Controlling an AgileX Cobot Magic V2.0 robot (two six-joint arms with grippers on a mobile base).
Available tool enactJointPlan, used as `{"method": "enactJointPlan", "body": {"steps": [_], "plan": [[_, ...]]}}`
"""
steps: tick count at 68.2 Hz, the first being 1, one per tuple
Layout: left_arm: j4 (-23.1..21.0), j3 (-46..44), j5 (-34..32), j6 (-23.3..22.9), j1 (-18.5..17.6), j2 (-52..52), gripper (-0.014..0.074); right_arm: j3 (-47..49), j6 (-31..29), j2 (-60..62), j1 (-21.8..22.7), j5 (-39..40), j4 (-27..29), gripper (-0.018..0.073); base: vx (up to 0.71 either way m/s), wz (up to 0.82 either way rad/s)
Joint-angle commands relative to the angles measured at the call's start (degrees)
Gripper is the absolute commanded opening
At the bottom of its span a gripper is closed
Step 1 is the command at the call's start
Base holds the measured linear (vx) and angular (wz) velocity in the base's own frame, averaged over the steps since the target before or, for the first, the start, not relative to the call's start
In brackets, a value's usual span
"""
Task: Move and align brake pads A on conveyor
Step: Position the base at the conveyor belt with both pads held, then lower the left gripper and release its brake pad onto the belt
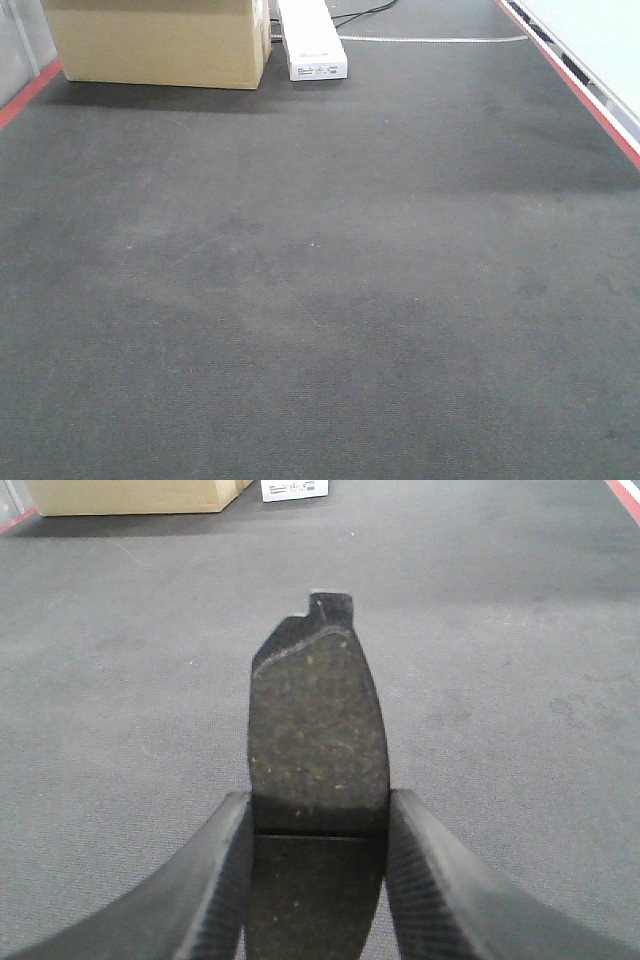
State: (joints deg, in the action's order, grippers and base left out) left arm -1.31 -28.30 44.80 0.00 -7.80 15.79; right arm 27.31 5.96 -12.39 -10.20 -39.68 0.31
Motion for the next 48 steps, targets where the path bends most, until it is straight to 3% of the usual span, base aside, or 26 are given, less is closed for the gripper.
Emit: {"method": "enactJointPlan", "body": {"steps": [1, 28, 33, 39, 48], "plan": [[-0.35, -1.61, -4.97, -0.63, -0.07, 0.36, -0.0006, 1.68, -0.29, -0.53, 0.43, 5.44, -0.31, -0.0007, 0.00, 0.00], [-0.45, -1.81, -4.54, -1.22, -0.07, 0.36, -0.0006, 1.68, -0.29, -0.53, 0.43, 5.44, -0.31, -0.0007, 0.00, 0.00], [-0.32, -2.57, -4.71, -4.41, -0.07, 1.25, -0.0004, 1.68, -0.29, -0.53, 0.43, 5.50, -0.31, -0.0007, 0.00, 0.00], [-0.20, -4.68, -4.71, -8.52, -0.07, 5.30, -0.0002, 1.68, -0.29, -0.53, 0.43, 5.44, -0.31, -0.0007, 0.00, 0.00], [-0.19, -9.16, -4.64, -8.62, -0.07, 16.47, 0.0002, 1.68, -0.29, -0.53, 0.43, 5.44, -0.31, -0.0007, 0.00, 0.00]]}}
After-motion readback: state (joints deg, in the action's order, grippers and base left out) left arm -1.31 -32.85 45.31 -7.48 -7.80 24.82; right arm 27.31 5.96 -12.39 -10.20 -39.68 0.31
